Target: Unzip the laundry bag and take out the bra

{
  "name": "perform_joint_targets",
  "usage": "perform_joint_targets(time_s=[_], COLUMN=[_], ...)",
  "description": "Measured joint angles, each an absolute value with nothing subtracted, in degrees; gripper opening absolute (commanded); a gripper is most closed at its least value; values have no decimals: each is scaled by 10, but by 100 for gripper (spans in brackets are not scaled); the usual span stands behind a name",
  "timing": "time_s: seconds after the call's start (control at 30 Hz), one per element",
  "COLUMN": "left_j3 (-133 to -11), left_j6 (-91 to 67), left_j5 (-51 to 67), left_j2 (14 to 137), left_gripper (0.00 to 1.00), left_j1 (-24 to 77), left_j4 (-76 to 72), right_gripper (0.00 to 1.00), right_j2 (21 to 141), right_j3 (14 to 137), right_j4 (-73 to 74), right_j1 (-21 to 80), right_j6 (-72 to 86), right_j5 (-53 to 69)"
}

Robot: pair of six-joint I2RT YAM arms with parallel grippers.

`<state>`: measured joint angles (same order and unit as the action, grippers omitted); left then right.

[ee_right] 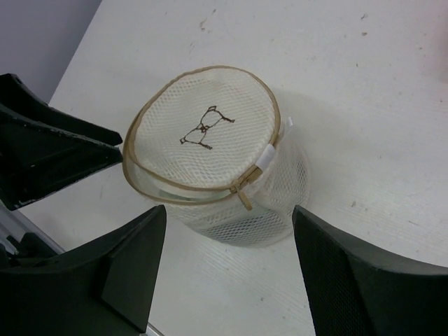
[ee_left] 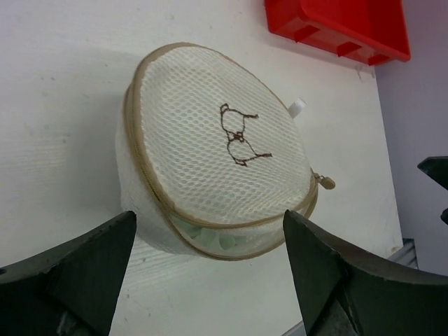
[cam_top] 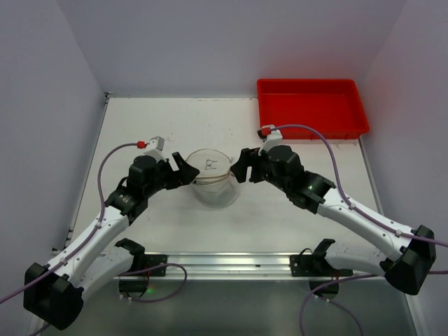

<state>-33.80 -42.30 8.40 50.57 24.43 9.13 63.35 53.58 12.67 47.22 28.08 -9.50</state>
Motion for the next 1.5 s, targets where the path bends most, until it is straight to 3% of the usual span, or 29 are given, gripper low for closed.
perform_joint_targets(time_s=[0.27,0.63,1.13,1.5], left_j3=[-341,-240,-198,-198], left_j6=[-450,-498,-503,-502], left_j5=[9,57,114,122], left_j2=[507,478,467,467], left_gripper=[76,66,65,65], left_j1=[218,188,188,188], left_j4=[126,63,-14,-25], right_gripper=[76,75,63,71], right_j2=[642,659,815,927], right_j3=[533,511,647,693], right_j4=[125,110,118,140], right_j1=[497,521,550,554], right_j6=[280,277,76,-8], right_j5=[-95,-78,-32,-17])
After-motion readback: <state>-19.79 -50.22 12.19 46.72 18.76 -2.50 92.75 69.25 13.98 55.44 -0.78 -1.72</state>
